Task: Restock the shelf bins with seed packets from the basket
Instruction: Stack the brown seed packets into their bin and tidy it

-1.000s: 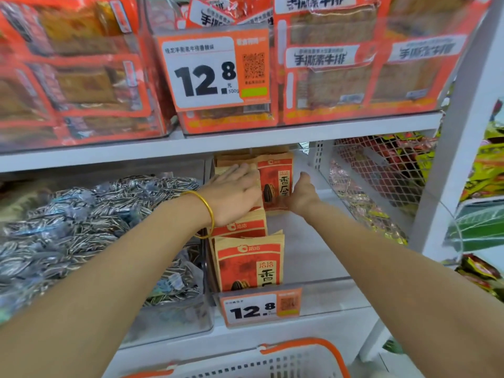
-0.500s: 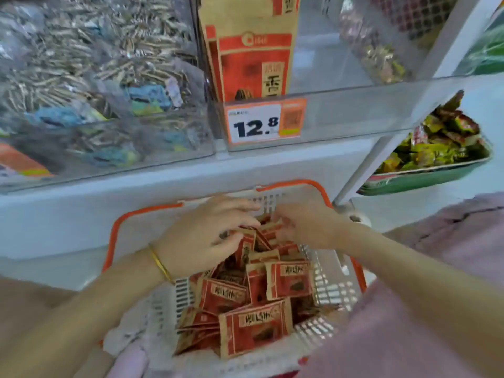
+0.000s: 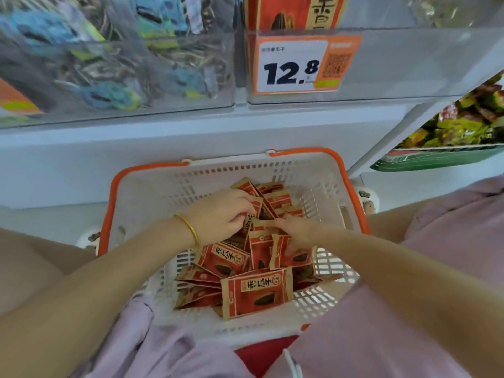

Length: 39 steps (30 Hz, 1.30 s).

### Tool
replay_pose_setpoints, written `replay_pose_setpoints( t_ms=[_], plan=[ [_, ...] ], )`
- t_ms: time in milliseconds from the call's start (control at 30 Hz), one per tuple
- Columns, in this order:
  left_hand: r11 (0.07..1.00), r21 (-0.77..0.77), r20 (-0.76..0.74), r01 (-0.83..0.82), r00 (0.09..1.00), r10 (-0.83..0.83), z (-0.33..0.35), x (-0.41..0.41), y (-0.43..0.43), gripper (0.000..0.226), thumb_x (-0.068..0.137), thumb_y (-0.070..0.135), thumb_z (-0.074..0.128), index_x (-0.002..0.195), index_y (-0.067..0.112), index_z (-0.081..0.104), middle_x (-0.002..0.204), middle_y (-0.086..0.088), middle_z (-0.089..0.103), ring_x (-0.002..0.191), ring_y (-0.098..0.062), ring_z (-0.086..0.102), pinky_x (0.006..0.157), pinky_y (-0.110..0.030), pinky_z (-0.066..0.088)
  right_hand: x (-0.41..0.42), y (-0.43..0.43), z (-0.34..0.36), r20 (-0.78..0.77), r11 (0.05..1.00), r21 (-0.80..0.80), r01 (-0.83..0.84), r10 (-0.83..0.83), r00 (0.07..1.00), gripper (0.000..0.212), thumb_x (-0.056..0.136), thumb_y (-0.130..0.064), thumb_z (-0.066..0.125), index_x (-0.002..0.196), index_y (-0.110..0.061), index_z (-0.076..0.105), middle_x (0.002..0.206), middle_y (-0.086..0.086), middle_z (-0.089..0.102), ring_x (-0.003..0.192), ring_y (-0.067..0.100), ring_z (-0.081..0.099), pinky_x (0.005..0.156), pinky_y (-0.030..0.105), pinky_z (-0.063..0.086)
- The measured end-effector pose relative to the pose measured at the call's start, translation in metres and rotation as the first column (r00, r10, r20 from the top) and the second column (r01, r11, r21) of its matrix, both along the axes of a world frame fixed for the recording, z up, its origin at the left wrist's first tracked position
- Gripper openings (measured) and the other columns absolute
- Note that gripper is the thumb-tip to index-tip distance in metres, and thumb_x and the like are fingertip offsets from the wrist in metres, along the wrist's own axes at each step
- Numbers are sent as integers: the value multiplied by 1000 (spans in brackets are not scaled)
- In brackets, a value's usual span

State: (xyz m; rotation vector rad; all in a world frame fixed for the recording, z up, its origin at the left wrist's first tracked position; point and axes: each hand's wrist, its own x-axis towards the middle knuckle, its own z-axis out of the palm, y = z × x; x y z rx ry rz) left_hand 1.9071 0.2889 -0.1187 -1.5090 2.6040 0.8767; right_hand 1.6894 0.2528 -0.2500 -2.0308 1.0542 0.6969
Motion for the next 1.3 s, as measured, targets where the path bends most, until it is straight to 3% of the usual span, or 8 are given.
replay_pose_setpoints(
  t_ms=[100, 200, 433, 600, 767, 1000, 1133, 1300],
  plan=[
    [998, 51, 26, -21, 999, 19, -5, 0, 2, 34, 96, 13, 40, 122, 15, 61, 136, 1, 49, 128, -9, 39, 102, -11, 21, 1, 0, 2, 65, 998, -9, 60, -59, 996, 54, 75, -22, 75, 122, -17, 49, 117, 4, 47, 108, 21, 48, 85, 28, 38],
    [994, 99, 67, -45, 997, 38, -12, 2, 2, 33, 94, 14, 40, 120, 15, 61, 130, -1, 53, 121, -12, 44, 105, -23, 32, -1, -4, 9, 145, 999, -20, 30, -27, 989, 21, 80, -17, 71, 91, -12, 55, 96, 3, 53, 91, 20, 50, 74, 29, 36],
    [917, 320, -34, -238, 965, 262, -19, 4, 1, 50, 89, 24, 59, 136, 17, 41, 128, 4, 52, 111, -10, 51, 90, -23, 42, -2, -31, 74, 382, 973, -18, 231, -207, 901, 13, 84, -11, 62, 78, -11, 51, 76, -1, 54, 71, 9, 52, 68, 21, 41],
    [818, 453, -235, -354, 838, 493, -20, 4, -5, 67, 79, 26, 72, 137, 24, 38, 118, 4, 60, 108, -14, 57, 97, -35, 46, -10, -40, 113, 568, 819, 357, 449, -572, 592, 10, 87, -4, 62, 96, -6, 61, 98, 12, 70, 86, 23, 69, 77, 32, 57],
    [713, 567, -286, -412, 713, 640, -17, 9, -9, 21, 87, 31, 63, 106, 22, 62, 103, -4, 69, 95, -23, 67, 88, -43, 53, -14, -33, 116, 577, 658, 514, 551, -740, 346, 26, 86, -4, 62, 112, -8, 63, 98, 10, 70, 86, 22, 69, 76, 38, 58],
    [464, 862, -369, -206, 372, 852, 0, -10, 2, 31, 99, 24, 41, 127, 13, 49, 115, -12, 66, 101, -25, 65, 84, -41, 55, -6, -17, 122, 512, 394, 649, 651, -859, 10, 10, 85, -2, 63, 89, -12, 62, 78, 3, 70, 72, 18, 70, 59, 31, 55],
    [580, 784, -434, -220, 474, 766, 11, -21, 9, 58, 78, 55, 62, 127, 27, 48, 120, -1, 65, 109, -19, 63, 92, -43, 50, 9, 2, 130, 531, 308, 636, 708, -840, -112, 16, 85, -6, 66, 99, -6, 60, 92, 10, 68, 77, 22, 70, 69, 38, 57],
    [772, 541, -505, -334, 604, 616, 27, -35, 19, 50, 78, 30, 73, 119, 34, 44, 114, 10, 62, 100, -4, 63, 89, -30, 53, 10, 27, 156, 604, 306, 529, 792, -791, -97, 34, 83, -22, 70, 113, -15, 55, 97, 6, 68, 85, 24, 70, 79, 46, 57]
  ],
)
